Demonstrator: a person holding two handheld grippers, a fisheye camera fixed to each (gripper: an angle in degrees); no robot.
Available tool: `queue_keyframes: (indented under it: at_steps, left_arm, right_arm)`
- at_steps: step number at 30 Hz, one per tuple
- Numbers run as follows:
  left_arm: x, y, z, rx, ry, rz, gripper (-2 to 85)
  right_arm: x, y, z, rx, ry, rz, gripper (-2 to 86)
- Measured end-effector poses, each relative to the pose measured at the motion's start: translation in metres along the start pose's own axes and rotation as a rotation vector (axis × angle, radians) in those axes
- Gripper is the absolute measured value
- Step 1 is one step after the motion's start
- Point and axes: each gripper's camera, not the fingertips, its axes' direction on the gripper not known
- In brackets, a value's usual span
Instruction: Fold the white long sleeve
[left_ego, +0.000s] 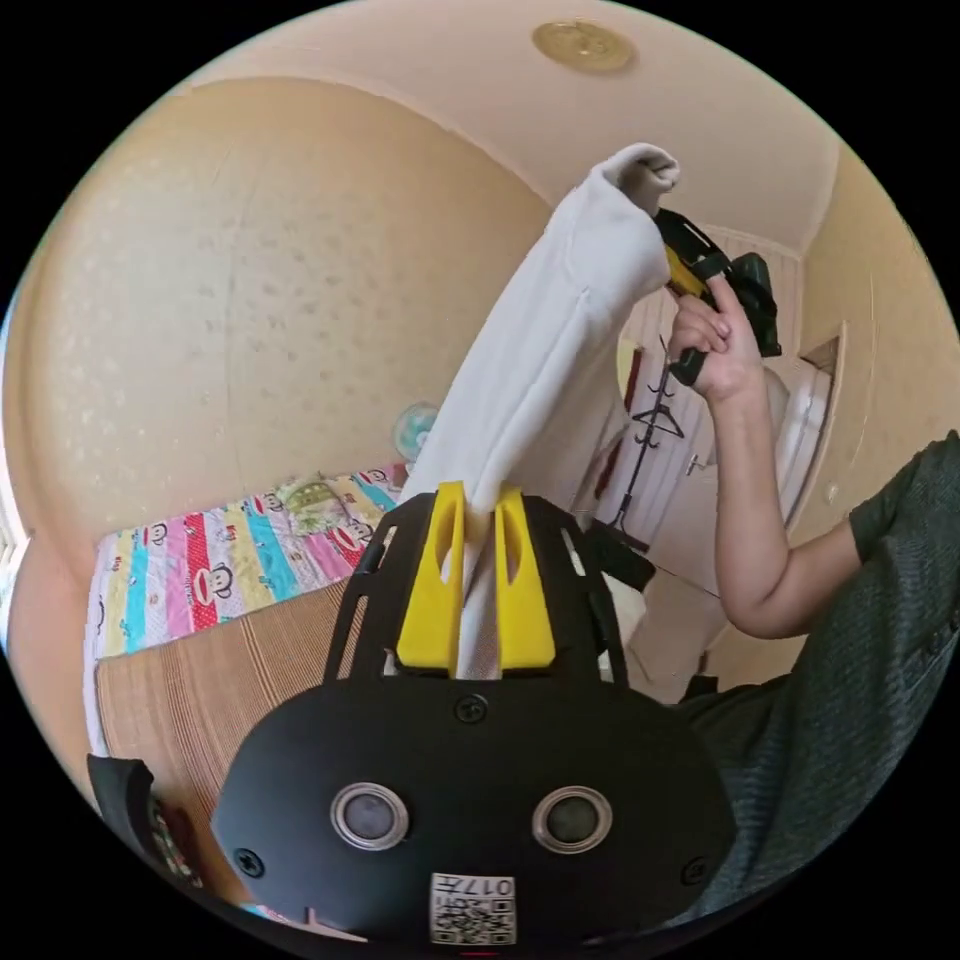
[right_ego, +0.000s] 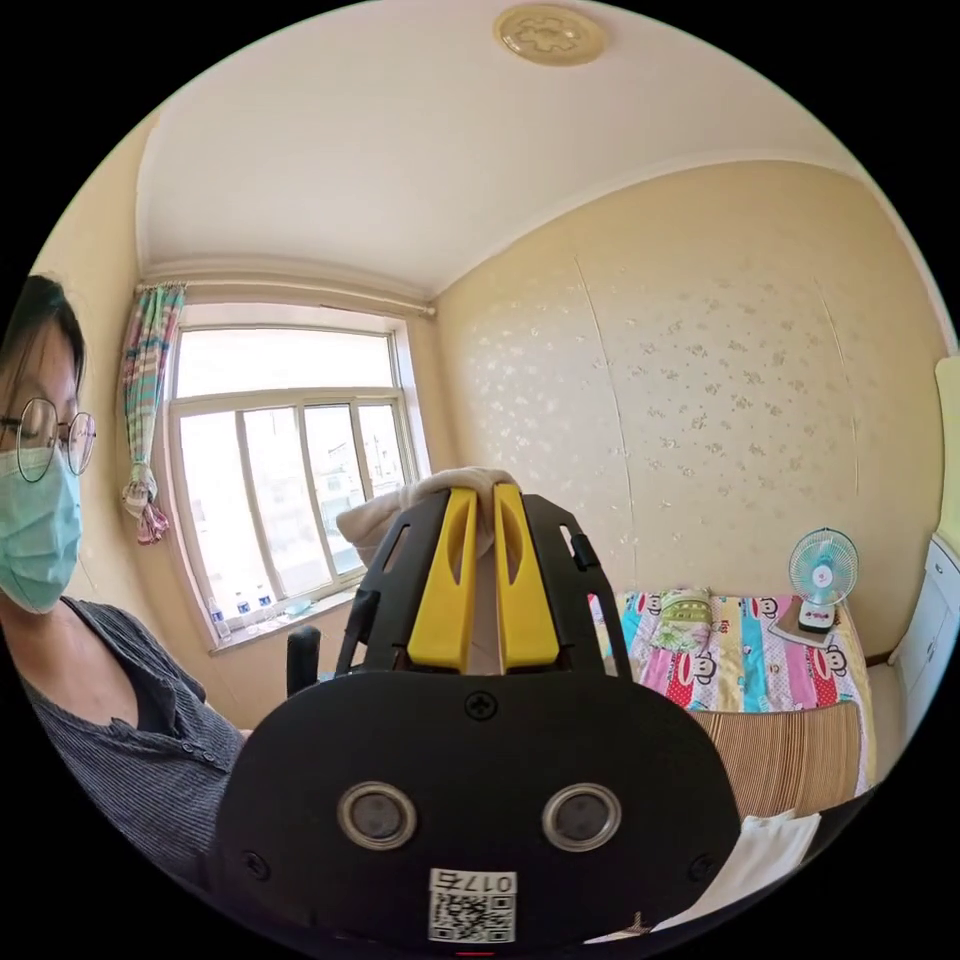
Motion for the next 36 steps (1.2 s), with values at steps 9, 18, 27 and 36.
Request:
queue_keyframes:
  at_steps: [9, 18, 27, 36]
  left_arm:
    - [-0.103, -0.028, -0.084, 0.227, 0.214, -0.180, 4.0]
    - [-0.064, -0.048, -0.132, 0.352, 0.262, -0.062, 3.8]
    - [-0.100, -0.069, -0.136, 0.238, 0.403, -0.230, 3.7]
    - [-0.141, -0.043, -0.143, 0.242, 0.386, -0.384, 3.8]
  right_arm:
    - [0.152, 0.076, 0.015, -0.366, -0.205, 0.259, 3.1]
    - [0.201, 0.168, 0.043, -0.265, -0.466, 0.435, 3.5]
    - [0.171, 0.227, 0.100, -0.532, -0.542, 0.395, 6.7]
    - [0.143, 0.287, 0.122, -0.666, -0.594, 0.479, 10.1]
